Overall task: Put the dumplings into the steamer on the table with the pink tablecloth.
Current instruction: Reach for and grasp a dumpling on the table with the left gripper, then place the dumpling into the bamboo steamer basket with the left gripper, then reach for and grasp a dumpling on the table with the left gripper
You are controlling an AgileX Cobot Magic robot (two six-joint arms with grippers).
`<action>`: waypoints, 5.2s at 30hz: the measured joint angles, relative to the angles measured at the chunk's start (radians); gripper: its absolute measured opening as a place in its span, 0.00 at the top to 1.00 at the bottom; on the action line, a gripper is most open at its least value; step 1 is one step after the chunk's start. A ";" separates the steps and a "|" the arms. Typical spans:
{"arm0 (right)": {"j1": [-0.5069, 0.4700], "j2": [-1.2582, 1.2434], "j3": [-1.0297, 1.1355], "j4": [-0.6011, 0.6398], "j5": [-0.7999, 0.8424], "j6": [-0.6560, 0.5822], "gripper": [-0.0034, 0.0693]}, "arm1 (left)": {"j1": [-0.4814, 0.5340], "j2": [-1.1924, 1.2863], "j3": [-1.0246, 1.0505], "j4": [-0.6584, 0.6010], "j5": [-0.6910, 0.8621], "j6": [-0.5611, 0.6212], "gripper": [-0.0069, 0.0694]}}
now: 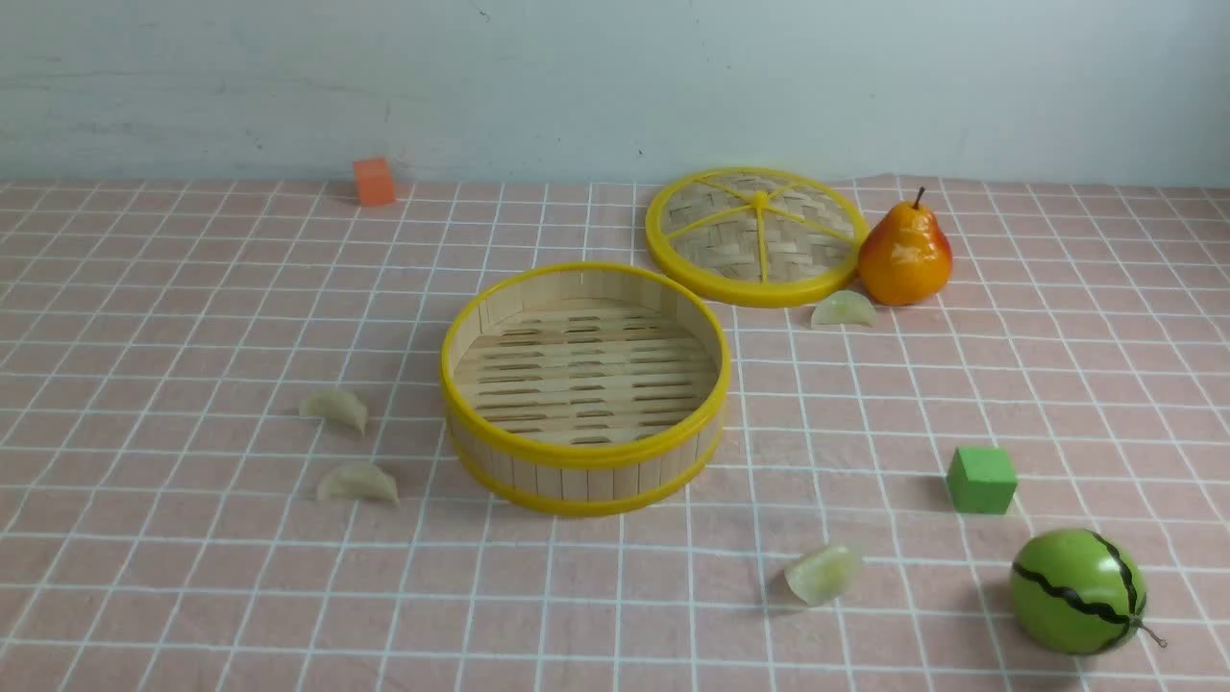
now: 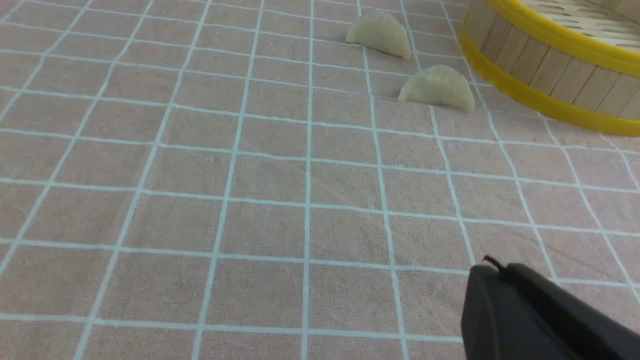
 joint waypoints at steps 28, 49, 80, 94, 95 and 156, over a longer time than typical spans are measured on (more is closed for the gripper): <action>0.000 0.000 0.000 0.000 0.000 0.000 0.62 | 0.000 0.000 0.000 -0.003 -0.004 0.000 0.93; 0.000 0.000 0.011 0.000 -0.694 0.027 0.62 | 0.000 0.000 0.000 -0.023 -0.659 0.003 0.92; 0.049 0.823 -0.537 -0.004 0.069 -0.043 0.96 | -0.086 1.068 -0.793 -0.104 0.092 -0.315 0.93; 0.242 1.060 -0.679 0.144 0.194 -0.200 0.95 | -0.108 1.603 -1.241 -0.006 0.261 -0.281 0.63; 0.242 1.062 -0.679 0.144 0.193 -0.201 0.95 | -0.108 1.634 -1.266 0.016 0.260 -0.294 0.56; 0.242 1.125 -0.670 0.184 0.142 -0.203 0.91 | -0.326 1.966 -1.805 0.384 0.738 -0.379 0.27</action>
